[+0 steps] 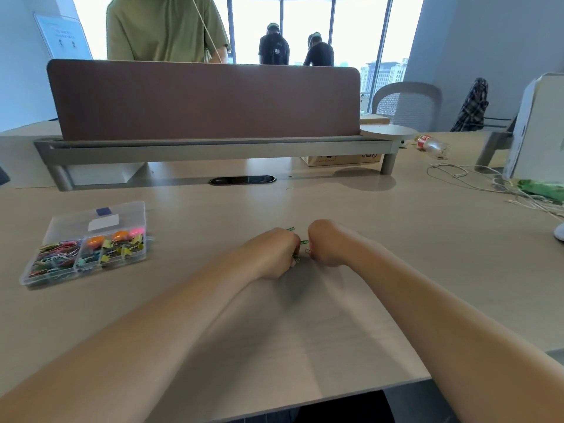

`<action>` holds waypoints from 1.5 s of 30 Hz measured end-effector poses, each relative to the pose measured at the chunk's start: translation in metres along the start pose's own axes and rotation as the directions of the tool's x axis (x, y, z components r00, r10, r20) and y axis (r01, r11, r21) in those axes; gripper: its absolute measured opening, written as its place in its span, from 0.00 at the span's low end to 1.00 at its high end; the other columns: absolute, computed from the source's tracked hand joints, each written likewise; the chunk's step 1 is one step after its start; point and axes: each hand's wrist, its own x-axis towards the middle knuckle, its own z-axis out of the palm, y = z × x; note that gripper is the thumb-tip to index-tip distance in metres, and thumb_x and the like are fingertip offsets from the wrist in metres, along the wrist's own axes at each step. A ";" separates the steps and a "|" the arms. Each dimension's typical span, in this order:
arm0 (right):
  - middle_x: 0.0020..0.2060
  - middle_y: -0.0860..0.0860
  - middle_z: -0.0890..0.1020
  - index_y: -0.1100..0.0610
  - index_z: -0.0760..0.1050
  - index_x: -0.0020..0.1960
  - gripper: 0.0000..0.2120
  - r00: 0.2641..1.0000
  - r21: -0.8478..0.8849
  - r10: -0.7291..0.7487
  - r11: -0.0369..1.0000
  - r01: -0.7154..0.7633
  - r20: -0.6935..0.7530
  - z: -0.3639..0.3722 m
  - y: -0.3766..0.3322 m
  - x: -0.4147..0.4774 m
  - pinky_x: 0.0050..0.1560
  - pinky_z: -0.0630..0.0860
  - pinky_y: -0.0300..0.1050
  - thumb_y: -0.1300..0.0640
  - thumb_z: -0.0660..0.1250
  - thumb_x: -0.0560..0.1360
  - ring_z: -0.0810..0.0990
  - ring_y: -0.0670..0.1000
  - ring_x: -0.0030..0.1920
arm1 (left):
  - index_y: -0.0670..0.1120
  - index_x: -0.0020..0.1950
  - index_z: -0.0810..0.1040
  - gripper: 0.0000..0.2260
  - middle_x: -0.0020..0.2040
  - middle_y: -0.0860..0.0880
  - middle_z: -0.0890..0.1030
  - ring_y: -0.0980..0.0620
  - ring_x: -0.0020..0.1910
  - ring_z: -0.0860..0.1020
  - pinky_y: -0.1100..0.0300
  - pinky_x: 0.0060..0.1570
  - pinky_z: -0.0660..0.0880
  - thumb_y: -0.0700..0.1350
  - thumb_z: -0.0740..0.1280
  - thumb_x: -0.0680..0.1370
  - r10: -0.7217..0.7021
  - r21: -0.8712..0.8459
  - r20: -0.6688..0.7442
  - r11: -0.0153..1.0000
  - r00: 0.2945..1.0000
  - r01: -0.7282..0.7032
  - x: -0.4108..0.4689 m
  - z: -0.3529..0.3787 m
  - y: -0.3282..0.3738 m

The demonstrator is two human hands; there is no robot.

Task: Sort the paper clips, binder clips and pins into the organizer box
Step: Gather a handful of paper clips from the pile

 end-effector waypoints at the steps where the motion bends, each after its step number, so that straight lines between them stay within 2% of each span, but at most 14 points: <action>1: 0.39 0.54 0.75 0.56 0.73 0.46 0.02 1.000 0.000 -0.007 1.000 0.007 -0.012 0.000 0.001 0.001 0.44 0.71 0.45 0.60 0.63 0.77 0.73 0.56 0.41 | 0.40 0.54 0.79 0.09 0.51 0.39 0.80 0.40 0.49 0.79 0.53 0.46 0.76 0.43 0.65 0.77 -0.002 -0.004 0.006 1.000 1.000 0.002 0.000 0.000 0.000; 4: 0.47 0.57 0.81 0.60 0.79 0.51 0.08 1.000 0.041 -0.027 0.999 0.027 -0.009 0.003 0.002 0.003 0.49 0.77 0.48 0.60 0.63 0.76 0.76 0.56 0.43 | 0.41 0.53 0.80 0.09 0.50 0.40 0.81 0.40 0.49 0.79 0.52 0.48 0.78 0.43 0.65 0.77 -0.009 -0.029 0.020 1.000 1.000 0.009 0.001 0.001 -0.004; 7: 0.49 0.57 0.82 0.60 0.80 0.53 0.10 0.999 0.072 -0.035 0.997 0.036 -0.017 0.005 0.003 0.006 0.51 0.79 0.49 0.60 0.63 0.76 0.81 0.58 0.49 | 0.41 0.52 0.80 0.08 0.49 0.40 0.80 0.40 0.49 0.79 0.51 0.48 0.78 0.44 0.65 0.77 -0.025 -0.040 0.023 0.999 0.999 0.026 0.002 0.003 -0.006; 10: 0.50 0.56 0.82 0.59 0.79 0.48 0.07 0.997 0.107 -0.019 0.994 0.027 -0.074 0.008 0.001 0.011 0.49 0.79 0.48 0.63 0.62 0.75 0.81 0.58 0.50 | 0.40 0.50 0.79 0.08 0.48 0.40 0.80 0.41 0.47 0.78 0.53 0.44 0.74 0.43 0.64 0.78 -0.035 -0.063 -0.001 0.997 0.999 0.035 0.005 0.005 -0.007; 14: 0.50 0.52 0.81 0.50 0.73 0.44 0.06 0.983 0.200 -0.008 0.979 0.045 -0.183 0.010 0.006 0.021 0.44 0.72 0.42 0.61 0.64 0.74 0.79 0.55 0.50 | 0.43 0.50 0.79 0.07 0.49 0.43 0.80 0.43 0.47 0.78 0.56 0.42 0.72 0.44 0.64 0.78 -0.086 -0.145 -0.093 0.987 0.992 0.072 0.013 0.006 -0.016; 17: 0.52 0.52 0.80 0.51 0.77 0.51 0.07 0.987 0.199 -0.027 0.978 0.058 -0.158 0.011 0.007 0.029 0.46 0.74 0.43 0.60 0.64 0.75 0.78 0.55 0.51 | 0.45 0.50 0.78 0.05 0.46 0.43 0.80 0.45 0.41 0.76 0.58 0.37 0.68 0.44 0.64 0.78 -0.138 -0.193 -0.126 0.975 0.982 0.112 0.018 0.005 -0.023; 19: 0.53 0.52 0.81 0.53 0.79 0.54 0.10 0.991 0.148 -0.057 0.986 0.075 -0.121 0.010 0.008 0.034 0.50 0.77 0.44 0.60 0.65 0.75 0.79 0.55 0.52 | 0.45 0.49 0.78 0.05 0.45 0.44 0.80 0.45 0.40 0.76 0.58 0.37 0.68 0.43 0.64 0.77 -0.159 -0.221 -0.138 0.967 0.978 0.127 0.023 0.005 -0.026; 22: 0.52 0.53 0.82 0.56 0.81 0.54 0.09 0.994 0.115 -0.078 0.990 0.086 -0.074 0.003 0.008 0.040 0.49 0.76 0.43 0.60 0.66 0.75 0.80 0.56 0.52 | 0.47 0.44 0.76 0.03 0.45 0.45 0.79 0.45 0.45 0.77 0.58 0.39 0.68 0.41 0.63 0.75 -0.173 -0.241 -0.167 0.962 0.971 0.130 0.031 0.005 -0.031; 26: 0.52 0.55 0.83 0.58 0.82 0.53 0.08 0.997 0.103 -0.075 0.992 0.078 -0.025 0.001 0.009 0.049 0.48 0.75 0.43 0.58 0.67 0.76 0.81 0.57 0.53 | 0.45 0.50 0.79 0.08 0.51 0.45 0.80 0.44 0.50 0.77 0.57 0.44 0.72 0.40 0.62 0.76 -0.189 -0.250 -0.216 0.959 0.958 0.133 0.044 0.008 -0.035; 30: 0.50 0.57 0.83 0.60 0.81 0.52 0.09 0.998 0.094 -0.058 0.994 0.060 -0.022 0.004 0.010 0.063 0.50 0.79 0.48 0.58 0.66 0.76 0.81 0.59 0.51 | 0.46 0.51 0.80 0.08 0.53 0.44 0.81 0.44 0.51 0.78 0.55 0.48 0.75 0.41 0.63 0.76 -0.186 -0.229 -0.244 0.965 0.952 0.130 0.060 0.012 -0.038; 34: 0.52 0.57 0.83 0.61 0.81 0.55 0.10 0.999 0.043 -0.048 0.998 0.048 0.003 0.004 0.008 0.073 0.50 0.79 0.48 0.58 0.65 0.77 0.81 0.59 0.52 | 0.47 0.51 0.81 0.07 0.51 0.43 0.81 0.43 0.49 0.79 0.55 0.45 0.76 0.41 0.65 0.76 -0.198 -0.195 -0.233 0.969 0.952 0.153 0.073 0.011 -0.038; 37: 0.51 0.57 0.82 0.60 0.80 0.54 0.10 0.999 0.039 -0.047 0.998 0.048 -0.020 0.006 0.008 0.076 0.49 0.78 0.47 0.59 0.64 0.77 0.81 0.59 0.51 | 0.45 0.49 0.82 0.08 0.49 0.42 0.81 0.42 0.46 0.79 0.56 0.41 0.75 0.39 0.64 0.75 -0.203 -0.133 -0.180 0.974 0.963 0.181 0.079 0.008 -0.035; 41: 0.51 0.57 0.82 0.60 0.80 0.54 0.10 0.998 0.029 -0.048 0.998 0.049 -0.038 0.007 0.010 0.077 0.45 0.77 0.45 0.63 0.63 0.76 0.81 0.59 0.51 | 0.42 0.47 0.82 0.07 0.45 0.40 0.81 0.41 0.43 0.79 0.54 0.41 0.77 0.40 0.65 0.74 -0.211 -0.038 -0.109 0.977 0.971 0.209 0.086 0.005 -0.032; 45: 0.51 0.58 0.82 0.62 0.80 0.54 0.10 0.999 0.015 -0.024 1.000 0.024 0.027 0.004 0.009 0.079 0.42 0.74 0.43 0.63 0.64 0.76 0.81 0.59 0.51 | 0.42 0.47 0.82 0.07 0.44 0.41 0.81 0.41 0.42 0.79 0.55 0.39 0.74 0.39 0.64 0.74 -0.213 -0.027 -0.063 0.977 0.975 0.212 0.088 0.004 -0.031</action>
